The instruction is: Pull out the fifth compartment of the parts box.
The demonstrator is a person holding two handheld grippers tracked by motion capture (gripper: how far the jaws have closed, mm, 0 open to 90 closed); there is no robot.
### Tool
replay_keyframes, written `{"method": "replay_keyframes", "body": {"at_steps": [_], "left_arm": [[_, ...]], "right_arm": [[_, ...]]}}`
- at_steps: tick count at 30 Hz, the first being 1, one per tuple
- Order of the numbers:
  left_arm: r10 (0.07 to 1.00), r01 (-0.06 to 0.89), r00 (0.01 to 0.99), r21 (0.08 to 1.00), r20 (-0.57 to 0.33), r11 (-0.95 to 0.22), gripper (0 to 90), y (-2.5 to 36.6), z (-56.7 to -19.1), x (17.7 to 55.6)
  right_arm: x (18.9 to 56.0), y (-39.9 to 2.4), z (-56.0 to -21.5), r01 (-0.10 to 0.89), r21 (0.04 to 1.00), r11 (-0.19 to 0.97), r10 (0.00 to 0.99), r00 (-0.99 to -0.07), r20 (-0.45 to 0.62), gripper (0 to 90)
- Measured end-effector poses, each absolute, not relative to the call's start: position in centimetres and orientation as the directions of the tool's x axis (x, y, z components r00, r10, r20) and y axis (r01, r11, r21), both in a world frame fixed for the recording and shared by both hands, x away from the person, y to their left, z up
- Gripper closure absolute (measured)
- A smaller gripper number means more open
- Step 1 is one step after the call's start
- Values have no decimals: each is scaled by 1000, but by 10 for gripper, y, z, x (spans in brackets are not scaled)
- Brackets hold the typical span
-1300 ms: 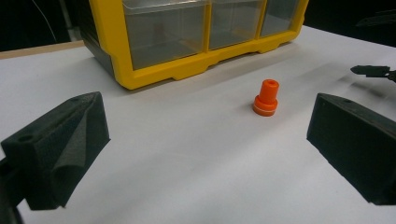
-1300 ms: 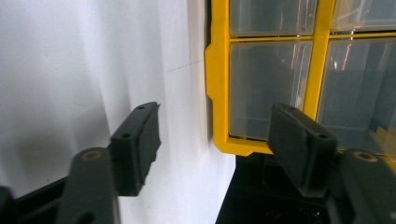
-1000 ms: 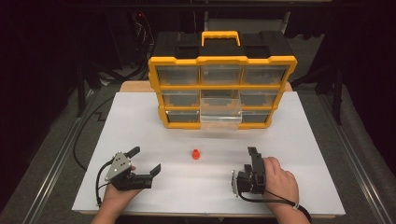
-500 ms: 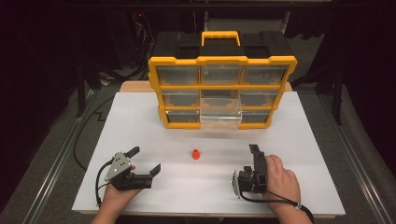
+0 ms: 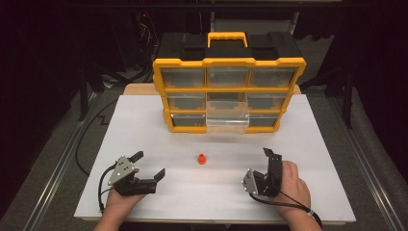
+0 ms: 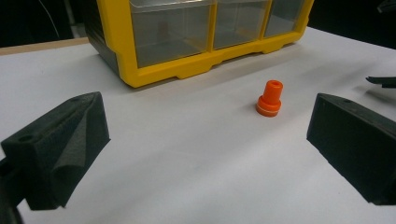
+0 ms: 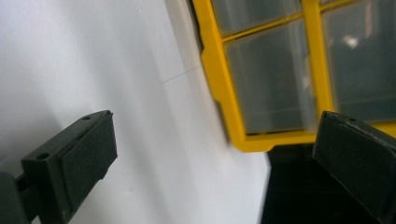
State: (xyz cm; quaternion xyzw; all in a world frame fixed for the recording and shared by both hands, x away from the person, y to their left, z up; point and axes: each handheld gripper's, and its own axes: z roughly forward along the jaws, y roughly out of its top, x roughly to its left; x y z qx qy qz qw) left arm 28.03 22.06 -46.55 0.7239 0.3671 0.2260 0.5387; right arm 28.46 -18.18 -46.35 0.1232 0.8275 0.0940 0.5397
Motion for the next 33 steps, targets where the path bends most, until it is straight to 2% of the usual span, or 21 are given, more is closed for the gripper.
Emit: {"method": "replay_keyframes", "body": {"at_steps": [3,5,9,11,13,14,15,18,19,20,21,22,23,24,26,28,33], "left_arm": [[775,291,628,945,-70,-151,3,221,-466,281],[777,300,624,943,-81,-142,3,221,-466,282],[780,307,620,942,-91,-135,3,222,-466,283],[780,310,619,941,-89,-139,3,223,-466,283],[780,312,619,940,-93,-135,3,223,-466,283],[779,313,620,940,-92,-138,3,224,-466,283],[778,315,621,939,-94,-137,3,224,-466,283],[778,321,620,938,-102,-133,3,224,-467,284],[778,322,620,937,-103,-132,3,224,-467,284],[779,324,618,938,-109,-126,3,224,-467,285],[779,325,618,937,-110,-126,3,224,-467,285],[777,327,620,936,-106,-133,3,224,-467,285],[777,327,620,936,-106,-133,3,224,-467,285],[777,325,622,935,-99,-141,3,224,-467,285],[776,324,624,935,-96,-145,3,225,-467,285],[775,323,625,935,-96,-145,3,225,-466,284],[770,308,633,938,-77,-160,3,224,-466,283]], "right_arm": [[287,-186,-463,118,324,939,343,-407,-847,2],[289,-191,-464,172,423,890,454,-427,-782,3],[290,-199,-463,205,497,843,533,-439,-723,2],[291,-207,-463,250,581,774,624,-450,-638,3],[291,-210,-463,264,613,745,657,-452,-604,3],[290,-215,-463,294,668,684,714,-453,-533,2],[290,-215,-463,294,668,684,714,-453,-533,2],[288,-224,-462,328,722,610,770,-461,-441,3],[288,-226,-463,337,742,580,789,-461,-407,3],[287,-231,-463,358,779,515,821,-466,-329,3],[287,-231,-463,358,779,515,821,-466,-329,3],[285,-234,-463,365,810,459,842,-469,-266,3],[285,-234,-463,365,810,459,842,-469,-266,3],[284,-237,-462,367,841,397,861,-467,-203,3],[283,-238,-461,363,857,366,868,-466,-173,2],[280,-242,-460,353,900,256,886,-458,-73,3],[278,-246,-458,345,927,148,890,-455,27,3]]}}
